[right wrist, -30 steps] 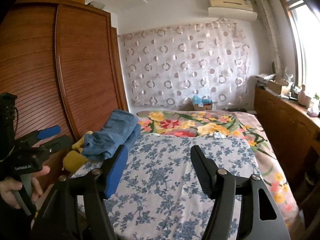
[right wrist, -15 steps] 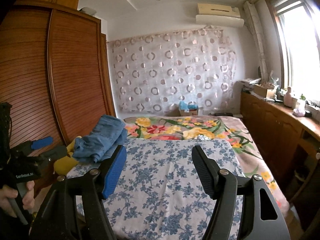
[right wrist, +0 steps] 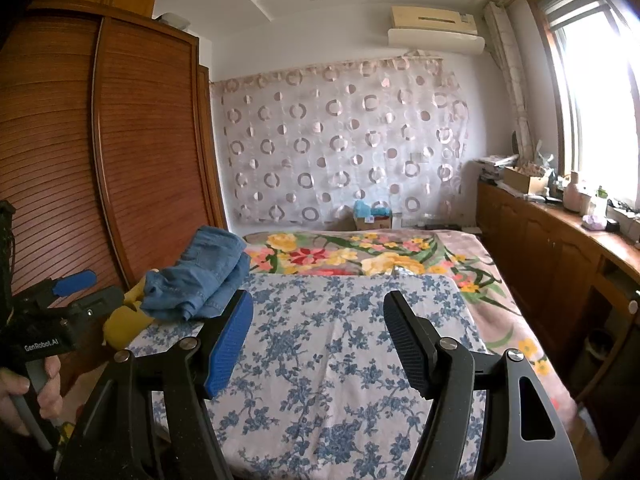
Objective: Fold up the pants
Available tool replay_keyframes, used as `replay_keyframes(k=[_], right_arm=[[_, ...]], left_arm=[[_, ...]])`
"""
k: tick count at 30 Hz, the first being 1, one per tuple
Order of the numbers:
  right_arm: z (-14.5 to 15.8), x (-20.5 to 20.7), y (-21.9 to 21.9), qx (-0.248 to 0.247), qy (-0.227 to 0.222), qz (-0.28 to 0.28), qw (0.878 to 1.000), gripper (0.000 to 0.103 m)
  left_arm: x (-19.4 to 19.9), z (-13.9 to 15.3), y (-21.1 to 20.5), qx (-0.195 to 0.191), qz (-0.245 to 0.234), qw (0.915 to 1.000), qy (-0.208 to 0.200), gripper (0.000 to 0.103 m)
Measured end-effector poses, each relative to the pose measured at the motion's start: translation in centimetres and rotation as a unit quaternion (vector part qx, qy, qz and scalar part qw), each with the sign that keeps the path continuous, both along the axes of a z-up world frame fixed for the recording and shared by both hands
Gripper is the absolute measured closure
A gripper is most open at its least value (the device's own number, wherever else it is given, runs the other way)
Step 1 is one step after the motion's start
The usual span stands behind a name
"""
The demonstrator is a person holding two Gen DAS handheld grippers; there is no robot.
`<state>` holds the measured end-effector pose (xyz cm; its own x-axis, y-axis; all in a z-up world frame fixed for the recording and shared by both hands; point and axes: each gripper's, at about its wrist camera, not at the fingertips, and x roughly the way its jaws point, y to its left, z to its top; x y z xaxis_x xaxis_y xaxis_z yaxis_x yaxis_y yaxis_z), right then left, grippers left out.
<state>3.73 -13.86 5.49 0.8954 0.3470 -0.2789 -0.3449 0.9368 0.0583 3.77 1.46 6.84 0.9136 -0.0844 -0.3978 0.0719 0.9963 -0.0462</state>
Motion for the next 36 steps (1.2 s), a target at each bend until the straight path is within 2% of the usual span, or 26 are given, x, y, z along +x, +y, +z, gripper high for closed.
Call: replay_keyframes(k=[36], right_arm=[[0.84,-0.25,-0.35,-0.005,0.003,0.004,1.000,0.033]], left_arm=[[-0.28,-0.18,0.70,0.004,0.008,1.0000,0.003,0.013]])
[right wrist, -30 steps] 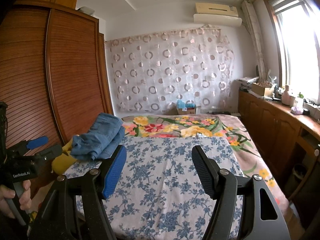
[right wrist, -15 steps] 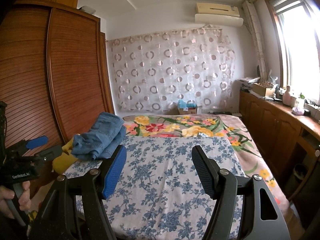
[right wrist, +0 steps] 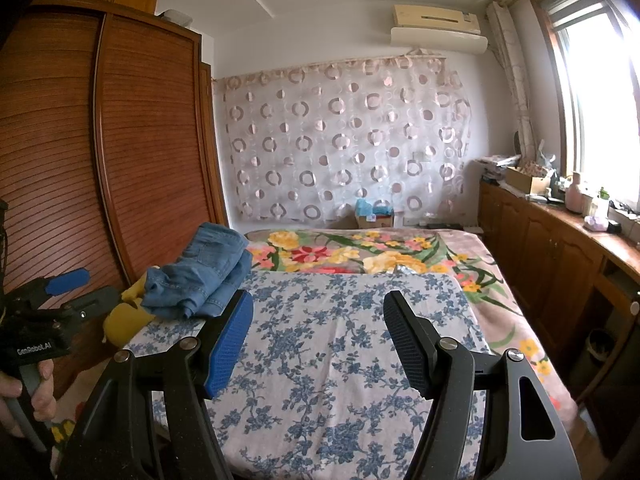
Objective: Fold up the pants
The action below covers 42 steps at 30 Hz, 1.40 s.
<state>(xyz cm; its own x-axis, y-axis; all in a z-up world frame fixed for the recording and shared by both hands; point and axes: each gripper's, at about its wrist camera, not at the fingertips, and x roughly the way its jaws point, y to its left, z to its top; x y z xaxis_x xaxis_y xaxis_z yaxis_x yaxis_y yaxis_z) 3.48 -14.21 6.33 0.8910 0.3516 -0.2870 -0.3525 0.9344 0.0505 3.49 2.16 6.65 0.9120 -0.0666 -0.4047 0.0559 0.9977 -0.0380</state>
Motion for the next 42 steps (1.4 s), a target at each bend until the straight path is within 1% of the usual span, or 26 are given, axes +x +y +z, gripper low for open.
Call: replay_keyframes(k=[14,27,42], right_arm=[[0.1,-0.1,-0.3,-0.001,0.003,0.001,1.000,0.033],[0.3,-0.4,-0.2,-0.001,0.005,0.001,1.000,0.033],[0.5,-0.3,-0.3,-0.001,0.008,-0.001,1.000,0.033]], left_arm=[[0.0,0.0,0.1,0.001,0.000,1.0000,0.000,0.013],[0.0,0.2,1.9,0.002,0.006,1.0000,-0.003,0.013],[-0.1,0.1,1.9,0.002,0.005,1.0000,-0.004,0.013]])
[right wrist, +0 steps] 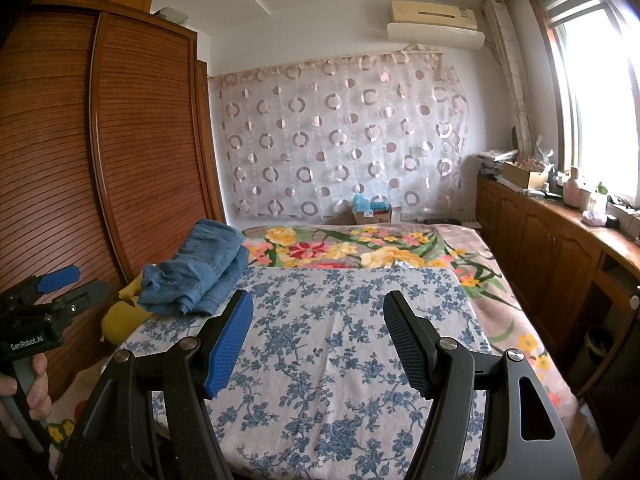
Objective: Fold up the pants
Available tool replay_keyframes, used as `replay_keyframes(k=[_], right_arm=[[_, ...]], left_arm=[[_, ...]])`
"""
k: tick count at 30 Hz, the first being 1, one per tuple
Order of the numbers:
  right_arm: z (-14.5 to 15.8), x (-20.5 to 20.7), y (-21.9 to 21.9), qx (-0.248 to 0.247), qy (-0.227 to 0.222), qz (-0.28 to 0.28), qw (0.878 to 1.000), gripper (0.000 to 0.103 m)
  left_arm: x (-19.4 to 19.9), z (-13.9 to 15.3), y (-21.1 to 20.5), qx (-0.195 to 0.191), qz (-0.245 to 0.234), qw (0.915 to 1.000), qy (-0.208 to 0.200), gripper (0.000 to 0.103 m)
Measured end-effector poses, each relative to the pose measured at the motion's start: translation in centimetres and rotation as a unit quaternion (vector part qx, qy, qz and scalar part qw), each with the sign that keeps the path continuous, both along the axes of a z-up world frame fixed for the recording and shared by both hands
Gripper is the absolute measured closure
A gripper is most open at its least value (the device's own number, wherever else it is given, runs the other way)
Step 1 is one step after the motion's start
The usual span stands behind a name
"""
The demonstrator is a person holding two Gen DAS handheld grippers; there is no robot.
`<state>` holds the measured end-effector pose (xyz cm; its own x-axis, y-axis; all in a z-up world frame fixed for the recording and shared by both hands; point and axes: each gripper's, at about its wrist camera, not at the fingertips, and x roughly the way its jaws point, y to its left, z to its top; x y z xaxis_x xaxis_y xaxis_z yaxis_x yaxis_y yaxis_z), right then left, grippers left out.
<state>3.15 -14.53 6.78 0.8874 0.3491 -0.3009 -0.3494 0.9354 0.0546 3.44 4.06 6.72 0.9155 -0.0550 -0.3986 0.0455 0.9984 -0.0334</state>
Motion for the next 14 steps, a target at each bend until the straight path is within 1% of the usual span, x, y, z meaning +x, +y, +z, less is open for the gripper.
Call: replay_keyframes(k=[14], right_arm=[[0.01,-0.07,0.08,0.000,0.000,0.000,1.000,0.033]], left_arm=[[-0.03,-0.08,-0.12,0.001,0.000,1.0000,0.000,0.013]])
